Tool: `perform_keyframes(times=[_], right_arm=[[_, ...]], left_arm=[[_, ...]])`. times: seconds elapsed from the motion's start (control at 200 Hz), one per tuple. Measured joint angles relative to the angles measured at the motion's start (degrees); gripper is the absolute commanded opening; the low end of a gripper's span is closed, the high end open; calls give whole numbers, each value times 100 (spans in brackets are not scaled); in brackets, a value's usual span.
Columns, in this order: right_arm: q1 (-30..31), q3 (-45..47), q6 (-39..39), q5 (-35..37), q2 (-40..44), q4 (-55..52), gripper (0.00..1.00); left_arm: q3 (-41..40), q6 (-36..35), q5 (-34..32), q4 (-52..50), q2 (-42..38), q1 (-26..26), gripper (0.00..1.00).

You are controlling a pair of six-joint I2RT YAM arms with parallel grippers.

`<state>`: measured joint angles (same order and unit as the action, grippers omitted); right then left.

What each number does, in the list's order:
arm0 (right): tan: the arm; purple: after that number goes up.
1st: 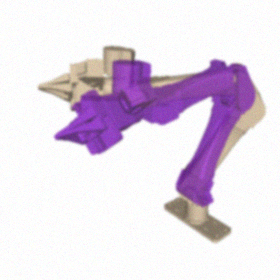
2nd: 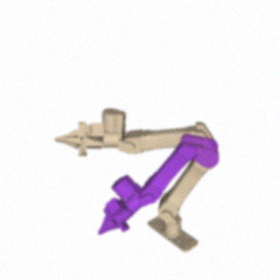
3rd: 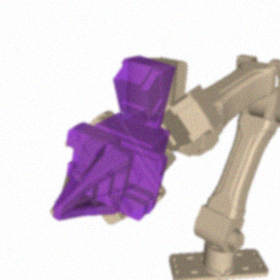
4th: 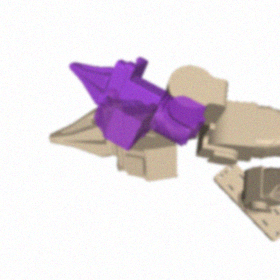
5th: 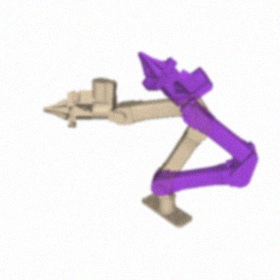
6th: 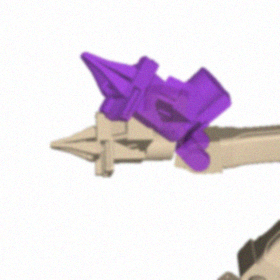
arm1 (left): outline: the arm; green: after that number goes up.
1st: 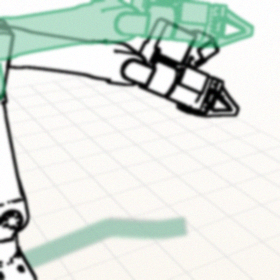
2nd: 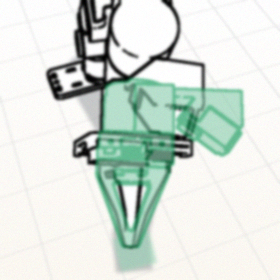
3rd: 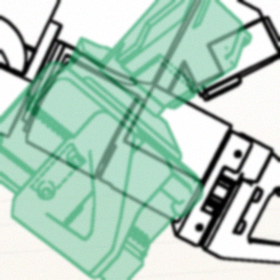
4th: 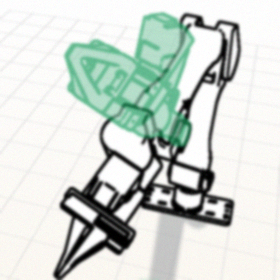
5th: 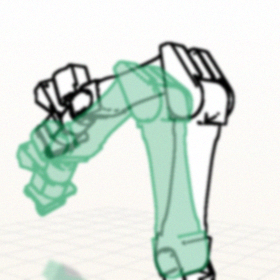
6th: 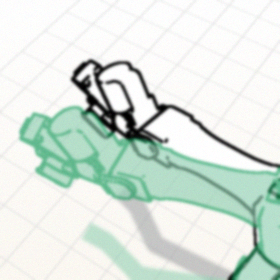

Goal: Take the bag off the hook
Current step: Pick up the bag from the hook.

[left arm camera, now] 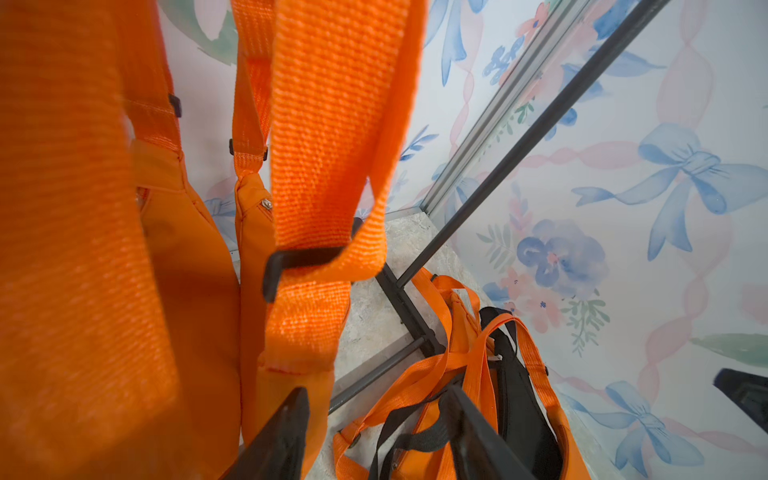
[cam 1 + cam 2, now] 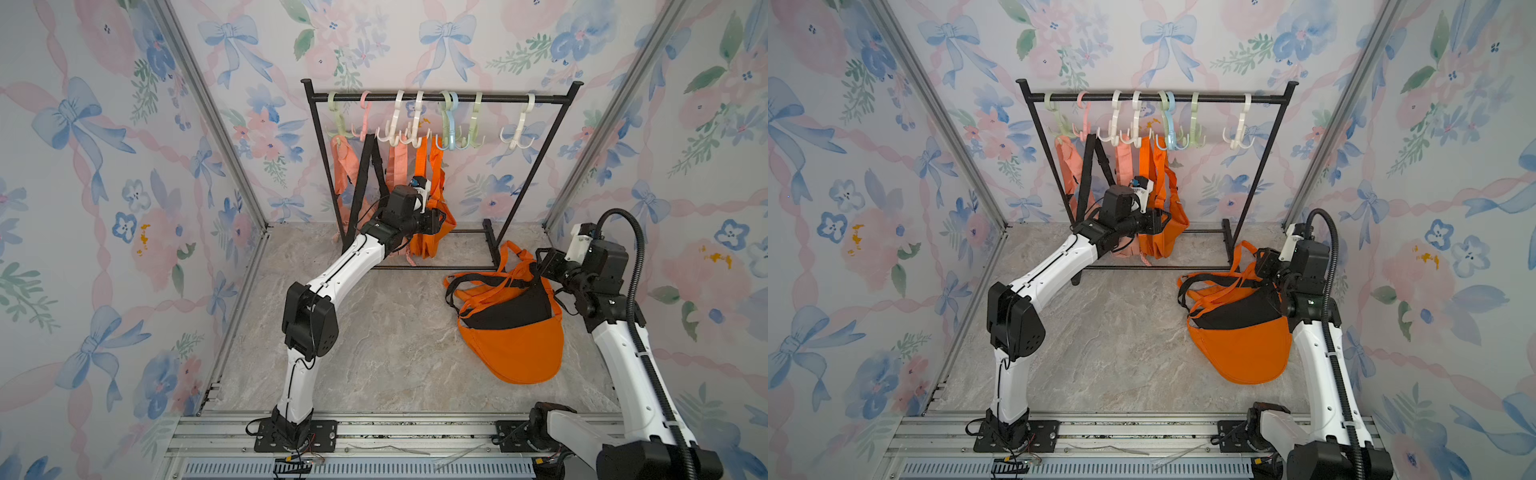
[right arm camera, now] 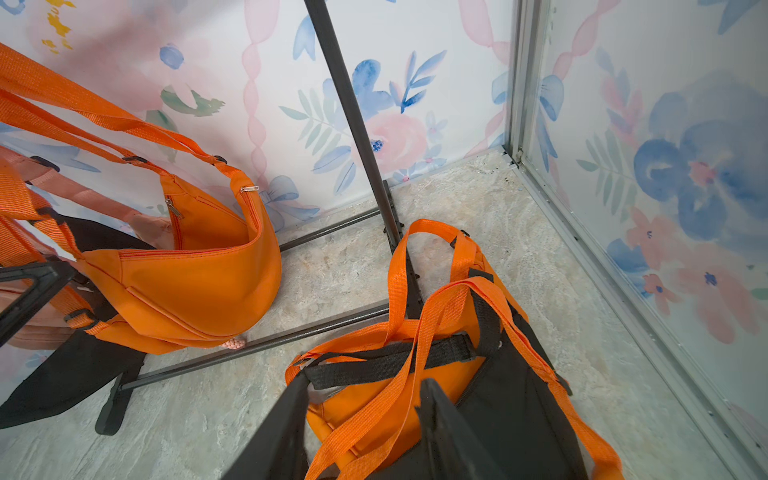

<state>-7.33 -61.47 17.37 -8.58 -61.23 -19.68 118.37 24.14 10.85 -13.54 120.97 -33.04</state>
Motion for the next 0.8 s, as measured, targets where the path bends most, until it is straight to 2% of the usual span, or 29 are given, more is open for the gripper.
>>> perform_keyframes(times=[0.125,0.35,0.445,0.47,0.54,0.59,0.63,0.695,0.8], right_arm=[[26,0,0,-26,-2,48,44],[133,0,7,-52,-170,146,45],[223,0,24,-46,-302,199,45],[251,0,24,-50,-334,214,45],[332,-2,24,-50,-415,258,44],[385,-7,24,-50,-468,282,44],[417,-20,22,-48,-511,284,44],[461,-44,24,-44,-579,302,44],[520,-81,28,-39,-702,378,43]], left_arm=[[511,-17,-98,-92,498,15,58],[1244,-63,-164,-188,1014,31,87],[1464,-96,-208,-214,1091,50,88],[1526,-101,-210,-219,1113,63,85],[1692,-98,-186,-225,1167,103,65],[1764,-127,-120,-225,1196,136,35],[1788,-116,-70,-236,1198,160,21],[1794,-125,9,-254,1198,195,9],[1663,-162,120,-236,1156,210,0]])
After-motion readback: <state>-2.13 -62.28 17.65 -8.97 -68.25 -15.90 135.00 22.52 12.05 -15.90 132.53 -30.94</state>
